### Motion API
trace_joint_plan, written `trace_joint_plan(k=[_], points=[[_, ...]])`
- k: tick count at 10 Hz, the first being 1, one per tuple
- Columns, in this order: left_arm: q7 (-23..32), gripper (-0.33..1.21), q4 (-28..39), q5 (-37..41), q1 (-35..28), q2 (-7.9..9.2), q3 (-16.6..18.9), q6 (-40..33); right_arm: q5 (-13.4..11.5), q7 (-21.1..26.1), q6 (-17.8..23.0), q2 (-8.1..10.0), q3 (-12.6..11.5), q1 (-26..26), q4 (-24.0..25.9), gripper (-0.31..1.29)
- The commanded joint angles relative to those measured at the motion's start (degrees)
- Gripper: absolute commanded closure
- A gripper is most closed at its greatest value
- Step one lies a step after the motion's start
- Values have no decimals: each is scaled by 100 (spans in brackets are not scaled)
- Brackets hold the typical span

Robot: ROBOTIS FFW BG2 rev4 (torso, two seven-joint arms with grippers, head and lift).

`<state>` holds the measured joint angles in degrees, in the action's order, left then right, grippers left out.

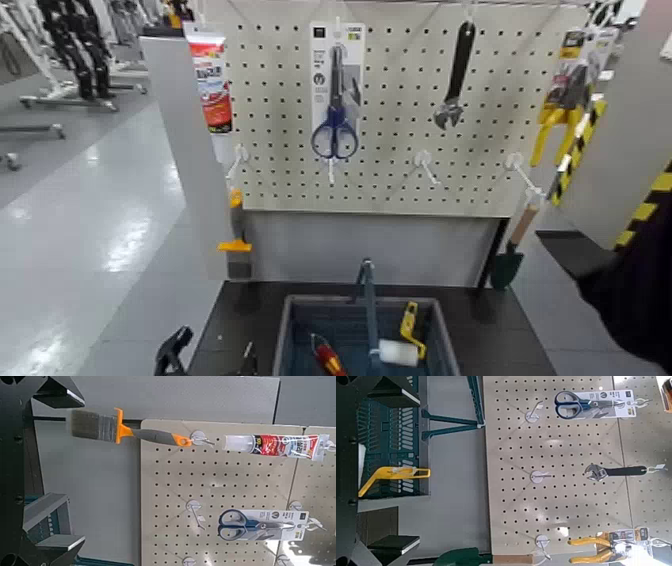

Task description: Put the blue scissors into the crate.

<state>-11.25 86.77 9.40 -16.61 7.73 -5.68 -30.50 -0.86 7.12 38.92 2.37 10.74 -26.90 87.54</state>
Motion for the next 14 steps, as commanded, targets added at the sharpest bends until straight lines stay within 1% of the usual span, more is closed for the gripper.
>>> trace_joint_plan(k=[1,5,6,8,9,10,12,13,14], points=[[-61,11,6,9,9,0,14,36,-1,0,-8,0,7,-8,0,10],[-263,17,59,62,105,-9,49,168,7,0,-8,0,15,-8,0,10],[-342,17,156,88,158,0,75,326,-1,0,-8,0,24,-8,0,10],[-545,17,375,229,325,0,137,783,-1,0,-8,0,24,-8,0,10],[-773,17,516,466,466,9,137,1213,-1,0,1,-9,24,-8,0,10],[-914,17,630,484,606,27,137,1407,-1,0,1,-9,24,-8,0,10],[-1344,17,859,721,984,79,128,2084,-1,0,1,-9,7,-8,0,10],[-1538,17,920,853,1151,132,146,2435,7,0,1,-18,-2,-8,9,10],[-1661,17,911,914,1362,185,93,2523,-1,0,-8,-26,-2,-8,9,10]])
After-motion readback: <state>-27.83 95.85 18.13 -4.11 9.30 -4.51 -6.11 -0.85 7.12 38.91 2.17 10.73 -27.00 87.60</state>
